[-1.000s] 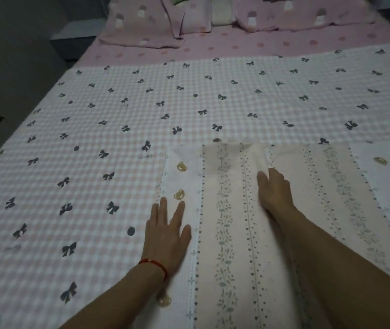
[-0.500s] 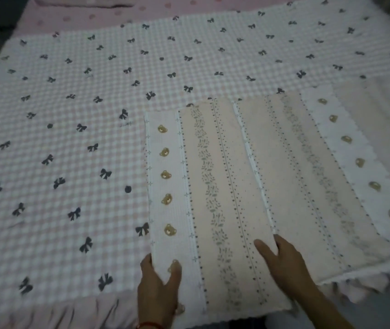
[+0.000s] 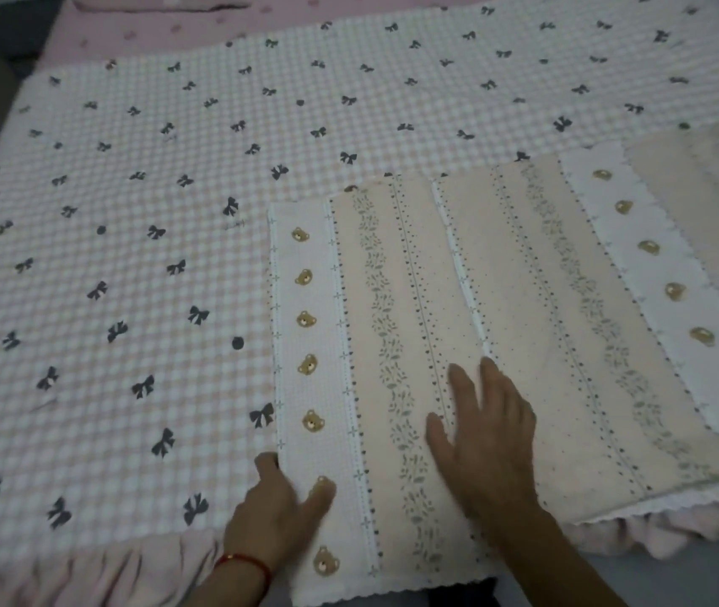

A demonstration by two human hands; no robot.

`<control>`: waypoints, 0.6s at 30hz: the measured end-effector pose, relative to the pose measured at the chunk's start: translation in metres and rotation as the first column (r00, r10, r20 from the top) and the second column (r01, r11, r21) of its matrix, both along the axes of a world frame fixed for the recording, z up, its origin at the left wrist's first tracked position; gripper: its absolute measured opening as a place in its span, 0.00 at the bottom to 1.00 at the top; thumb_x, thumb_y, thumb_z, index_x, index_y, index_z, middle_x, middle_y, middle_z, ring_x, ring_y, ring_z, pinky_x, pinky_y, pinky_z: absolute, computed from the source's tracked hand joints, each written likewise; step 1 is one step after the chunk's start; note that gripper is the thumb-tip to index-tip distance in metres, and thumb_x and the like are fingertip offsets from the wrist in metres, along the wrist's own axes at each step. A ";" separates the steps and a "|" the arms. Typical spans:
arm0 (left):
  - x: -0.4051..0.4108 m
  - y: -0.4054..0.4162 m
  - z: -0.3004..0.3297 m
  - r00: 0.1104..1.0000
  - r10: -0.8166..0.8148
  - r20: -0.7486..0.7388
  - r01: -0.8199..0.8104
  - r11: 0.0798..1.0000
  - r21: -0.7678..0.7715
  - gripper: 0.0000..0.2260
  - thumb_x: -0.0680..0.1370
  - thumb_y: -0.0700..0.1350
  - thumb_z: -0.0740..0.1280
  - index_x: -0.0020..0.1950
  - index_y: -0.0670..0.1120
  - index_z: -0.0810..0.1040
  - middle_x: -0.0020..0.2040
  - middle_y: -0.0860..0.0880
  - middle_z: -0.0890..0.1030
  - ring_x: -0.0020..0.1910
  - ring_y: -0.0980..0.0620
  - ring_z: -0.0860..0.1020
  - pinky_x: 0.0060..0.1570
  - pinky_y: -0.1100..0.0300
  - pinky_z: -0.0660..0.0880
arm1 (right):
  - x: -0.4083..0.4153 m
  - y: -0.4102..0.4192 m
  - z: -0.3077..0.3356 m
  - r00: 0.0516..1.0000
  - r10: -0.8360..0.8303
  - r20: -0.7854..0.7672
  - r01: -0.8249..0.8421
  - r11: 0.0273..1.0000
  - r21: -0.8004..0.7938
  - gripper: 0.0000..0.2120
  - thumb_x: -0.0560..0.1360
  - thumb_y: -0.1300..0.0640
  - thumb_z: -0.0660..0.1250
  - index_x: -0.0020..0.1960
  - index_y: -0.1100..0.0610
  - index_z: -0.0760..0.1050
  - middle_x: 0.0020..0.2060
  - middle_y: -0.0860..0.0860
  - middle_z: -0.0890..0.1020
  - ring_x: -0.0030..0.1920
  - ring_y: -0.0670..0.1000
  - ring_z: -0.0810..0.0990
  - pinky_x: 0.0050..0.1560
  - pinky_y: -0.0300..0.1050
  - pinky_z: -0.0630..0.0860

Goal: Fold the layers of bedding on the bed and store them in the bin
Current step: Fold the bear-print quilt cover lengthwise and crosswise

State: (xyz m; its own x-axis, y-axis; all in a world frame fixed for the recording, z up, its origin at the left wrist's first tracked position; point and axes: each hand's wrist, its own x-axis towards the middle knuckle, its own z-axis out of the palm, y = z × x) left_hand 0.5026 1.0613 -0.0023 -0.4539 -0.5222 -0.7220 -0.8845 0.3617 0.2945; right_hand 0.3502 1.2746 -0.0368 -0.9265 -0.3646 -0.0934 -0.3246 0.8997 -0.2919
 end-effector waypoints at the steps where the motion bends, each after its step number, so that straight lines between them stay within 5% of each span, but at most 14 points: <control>1: -0.010 -0.008 0.001 0.998 0.044 -0.054 -0.045 0.999 -0.024 0.29 0.74 0.65 0.69 0.63 0.51 0.59 0.51 0.52 0.78 0.47 0.48 0.80 0.46 0.54 0.76 | -0.013 -0.014 -0.006 0.989 0.142 0.028 -0.143 0.990 0.015 0.34 0.80 0.36 0.56 0.83 0.44 0.51 0.82 0.58 0.50 0.81 0.61 0.50 0.77 0.69 0.48; 3: -0.032 -0.027 0.001 0.964 0.182 -0.194 -0.184 0.983 0.011 0.25 0.76 0.63 0.68 0.64 0.50 0.66 0.51 0.53 0.80 0.47 0.51 0.81 0.44 0.54 0.78 | -0.035 -0.034 -0.019 0.923 0.383 0.026 -0.384 0.923 0.038 0.34 0.81 0.33 0.50 0.83 0.41 0.44 0.83 0.55 0.40 0.82 0.60 0.39 0.75 0.76 0.39; 6: -0.066 -0.048 -0.008 0.889 0.370 -0.269 -0.359 0.929 0.093 0.25 0.74 0.68 0.66 0.54 0.47 0.74 0.47 0.52 0.82 0.44 0.53 0.81 0.41 0.55 0.77 | -0.064 -0.028 -0.037 0.844 0.536 -0.017 -0.527 0.835 0.157 0.34 0.81 0.31 0.47 0.83 0.44 0.47 0.83 0.56 0.45 0.82 0.62 0.42 0.73 0.78 0.48; 9: -0.089 -0.062 -0.018 0.849 0.451 -0.275 -0.431 0.892 0.134 0.24 0.75 0.66 0.67 0.54 0.46 0.78 0.49 0.49 0.84 0.48 0.48 0.83 0.47 0.51 0.80 | -0.077 -0.005 -0.044 0.911 0.408 -0.064 -0.395 0.906 0.153 0.35 0.82 0.34 0.50 0.83 0.47 0.49 0.83 0.58 0.47 0.82 0.63 0.43 0.76 0.73 0.49; 13: -0.094 -0.063 -0.023 0.881 0.375 -0.287 -0.325 0.923 0.208 0.14 0.79 0.59 0.67 0.53 0.50 0.82 0.49 0.53 0.86 0.48 0.51 0.85 0.50 0.54 0.82 | -0.079 0.000 -0.055 0.922 0.375 -0.097 -0.361 0.923 0.131 0.35 0.81 0.38 0.55 0.83 0.49 0.50 0.83 0.58 0.47 0.82 0.65 0.44 0.76 0.73 0.50; 18: -0.086 -0.063 -0.024 0.886 0.290 -0.361 -0.222 0.950 0.219 0.15 0.79 0.61 0.66 0.59 0.54 0.81 0.52 0.57 0.86 0.50 0.56 0.85 0.54 0.50 0.82 | -0.082 -0.003 -0.062 0.926 0.369 -0.082 -0.354 0.923 0.153 0.36 0.80 0.40 0.55 0.83 0.49 0.50 0.83 0.59 0.46 0.82 0.65 0.43 0.76 0.73 0.49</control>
State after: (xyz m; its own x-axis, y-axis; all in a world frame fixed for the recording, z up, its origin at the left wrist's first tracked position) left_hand 0.4162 0.9987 -0.0260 -0.5799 -0.5451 -0.6055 -0.7447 0.0532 0.6653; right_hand 0.2685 1.2715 -0.0989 -0.7411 -0.6676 -0.0716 -0.6576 0.7432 -0.1234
